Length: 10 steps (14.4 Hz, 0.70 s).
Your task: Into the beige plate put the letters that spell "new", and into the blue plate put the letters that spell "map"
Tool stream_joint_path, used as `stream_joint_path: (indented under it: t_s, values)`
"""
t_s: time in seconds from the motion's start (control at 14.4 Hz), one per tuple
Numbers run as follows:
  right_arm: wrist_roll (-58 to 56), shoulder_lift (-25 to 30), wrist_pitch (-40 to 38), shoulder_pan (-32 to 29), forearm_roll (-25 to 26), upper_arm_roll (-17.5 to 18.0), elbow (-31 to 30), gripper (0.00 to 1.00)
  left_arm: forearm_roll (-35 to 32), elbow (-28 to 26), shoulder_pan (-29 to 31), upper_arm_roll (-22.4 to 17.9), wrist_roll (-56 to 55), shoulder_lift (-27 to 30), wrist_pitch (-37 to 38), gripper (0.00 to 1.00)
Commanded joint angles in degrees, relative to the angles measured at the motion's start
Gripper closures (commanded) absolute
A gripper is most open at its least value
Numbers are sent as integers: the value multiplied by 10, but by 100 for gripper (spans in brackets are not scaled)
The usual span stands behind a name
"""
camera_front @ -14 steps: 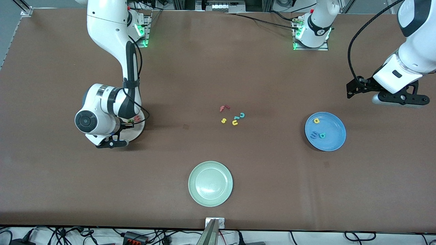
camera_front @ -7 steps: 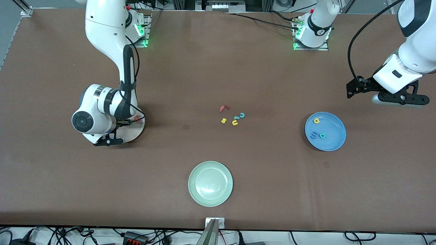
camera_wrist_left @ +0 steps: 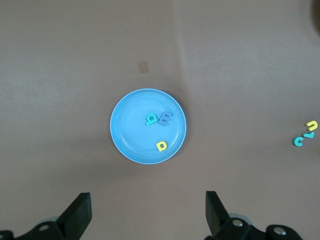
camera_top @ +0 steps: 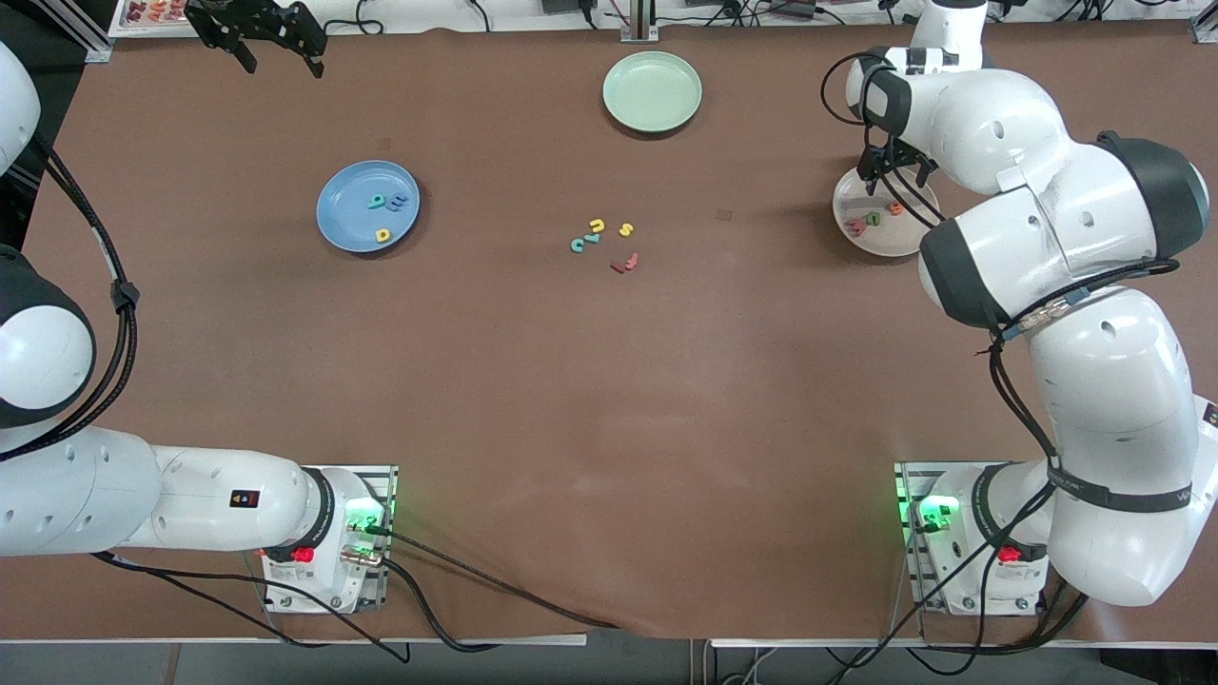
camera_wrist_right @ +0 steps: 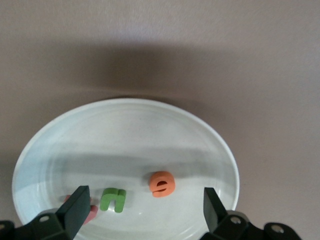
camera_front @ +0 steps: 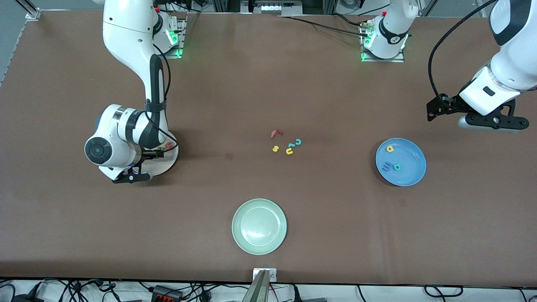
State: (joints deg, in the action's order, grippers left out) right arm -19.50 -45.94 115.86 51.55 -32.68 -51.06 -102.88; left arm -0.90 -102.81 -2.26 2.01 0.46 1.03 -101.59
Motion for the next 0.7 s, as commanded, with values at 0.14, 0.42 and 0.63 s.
stream_joint_path:
  t_s: [0.14, 0.42, 0.63]
  values:
    - [-4, 8, -6, -6, -18, -3, 29, 0, 13, -2, -4, -3, 2, 8, 10, 0]
    - [108, 66, -4, -60, 35, 90, 55, 0, 13, -2, -3, -3, 2, 8, 10, 0]
    - [204, 123, -10, -116, 131, 196, 63, 0, 13, -2, -3, -3, 2, 8, 11, 0]
